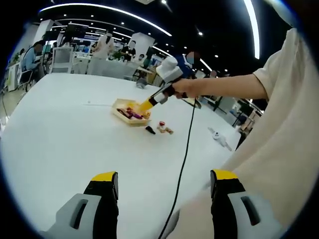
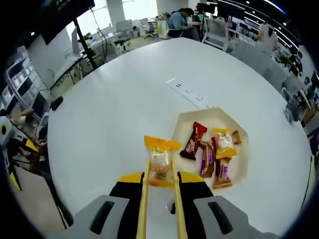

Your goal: Place the target food into the container with the food tongs after gripping and lifting it, then release it inside without dropping or visibly crushing the food.

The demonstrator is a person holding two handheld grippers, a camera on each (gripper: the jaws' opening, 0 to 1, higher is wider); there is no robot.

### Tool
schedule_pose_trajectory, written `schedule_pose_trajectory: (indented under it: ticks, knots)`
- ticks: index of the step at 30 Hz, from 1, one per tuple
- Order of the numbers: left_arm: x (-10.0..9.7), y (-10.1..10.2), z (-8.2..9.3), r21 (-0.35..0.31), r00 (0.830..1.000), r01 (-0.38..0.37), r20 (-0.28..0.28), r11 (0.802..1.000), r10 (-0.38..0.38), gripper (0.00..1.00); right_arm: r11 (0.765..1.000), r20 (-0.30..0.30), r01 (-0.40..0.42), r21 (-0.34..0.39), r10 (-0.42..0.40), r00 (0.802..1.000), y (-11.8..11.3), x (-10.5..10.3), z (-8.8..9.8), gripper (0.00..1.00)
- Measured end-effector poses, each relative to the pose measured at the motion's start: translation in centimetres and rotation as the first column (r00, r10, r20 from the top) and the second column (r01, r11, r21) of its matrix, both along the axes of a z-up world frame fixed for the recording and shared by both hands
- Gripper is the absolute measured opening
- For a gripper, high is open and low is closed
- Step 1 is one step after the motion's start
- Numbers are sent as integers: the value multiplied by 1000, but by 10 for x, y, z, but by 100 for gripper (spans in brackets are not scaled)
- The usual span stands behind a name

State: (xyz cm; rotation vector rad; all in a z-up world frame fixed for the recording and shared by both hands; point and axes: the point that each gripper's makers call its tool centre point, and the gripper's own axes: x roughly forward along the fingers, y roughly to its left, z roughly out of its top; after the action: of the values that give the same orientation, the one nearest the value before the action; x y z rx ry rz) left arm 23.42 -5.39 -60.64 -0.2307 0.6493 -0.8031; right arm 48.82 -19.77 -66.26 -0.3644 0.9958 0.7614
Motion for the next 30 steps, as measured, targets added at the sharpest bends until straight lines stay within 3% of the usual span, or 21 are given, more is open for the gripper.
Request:
schedule_pose_trajectory:
  ticks: [2,14,30]
  knots:
    - [0,0,0,0,1000,2,0,1000,-2,75,1000,10,5,5,-5,1000,1,0,9,25]
    - [1,1,2,0,1000,0,8,1000,0,75,1000,37,29,5,-29,999,-7,11,21,25]
    - [1,2,3,0,1000,-1,13,1000,1,75,998,87,67,8,-67,994,-23,41,45,25]
